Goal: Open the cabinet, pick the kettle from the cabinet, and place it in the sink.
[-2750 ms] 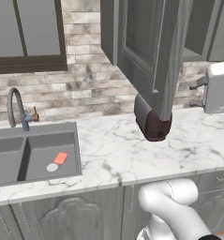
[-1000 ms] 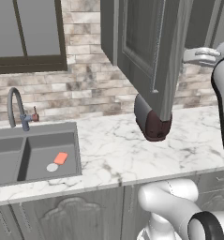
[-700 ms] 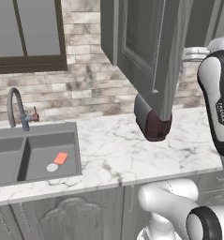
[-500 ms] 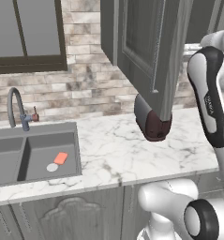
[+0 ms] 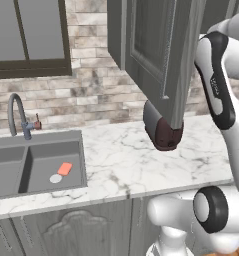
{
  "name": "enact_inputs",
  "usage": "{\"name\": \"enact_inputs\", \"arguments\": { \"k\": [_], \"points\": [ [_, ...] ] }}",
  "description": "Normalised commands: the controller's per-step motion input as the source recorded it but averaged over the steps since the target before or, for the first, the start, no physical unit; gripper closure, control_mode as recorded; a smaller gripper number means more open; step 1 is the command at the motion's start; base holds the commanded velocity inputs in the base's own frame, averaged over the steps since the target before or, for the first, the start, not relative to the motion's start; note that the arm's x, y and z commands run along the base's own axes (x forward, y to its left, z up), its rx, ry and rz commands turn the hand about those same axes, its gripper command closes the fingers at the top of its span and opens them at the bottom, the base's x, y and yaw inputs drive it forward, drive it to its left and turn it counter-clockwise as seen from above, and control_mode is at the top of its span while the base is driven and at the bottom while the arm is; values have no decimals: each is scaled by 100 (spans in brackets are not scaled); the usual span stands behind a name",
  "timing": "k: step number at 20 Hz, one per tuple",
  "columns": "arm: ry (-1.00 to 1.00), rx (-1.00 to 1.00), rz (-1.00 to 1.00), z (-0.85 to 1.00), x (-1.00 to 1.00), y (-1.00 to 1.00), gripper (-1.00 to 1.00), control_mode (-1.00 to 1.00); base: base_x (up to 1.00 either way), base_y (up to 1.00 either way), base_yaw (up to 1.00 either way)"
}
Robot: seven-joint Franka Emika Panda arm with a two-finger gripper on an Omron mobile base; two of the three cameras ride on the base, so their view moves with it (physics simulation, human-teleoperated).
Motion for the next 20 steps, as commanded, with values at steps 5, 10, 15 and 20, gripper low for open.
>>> {"name": "enact_inputs", "arguments": {
  "k": [5,10,15,20],
  "points": [
    [-7,0,0,4,39,-7,-100,-100,0,0,0],
    [-3,0,0,5,47,-7,-100,-100,0,0,0],
    [-5,0,0,12,47,-5,-100,-100,0,0,0],
    [-12,0,0,20,34,-5,-100,-100,0,0,0]
  ]
}}
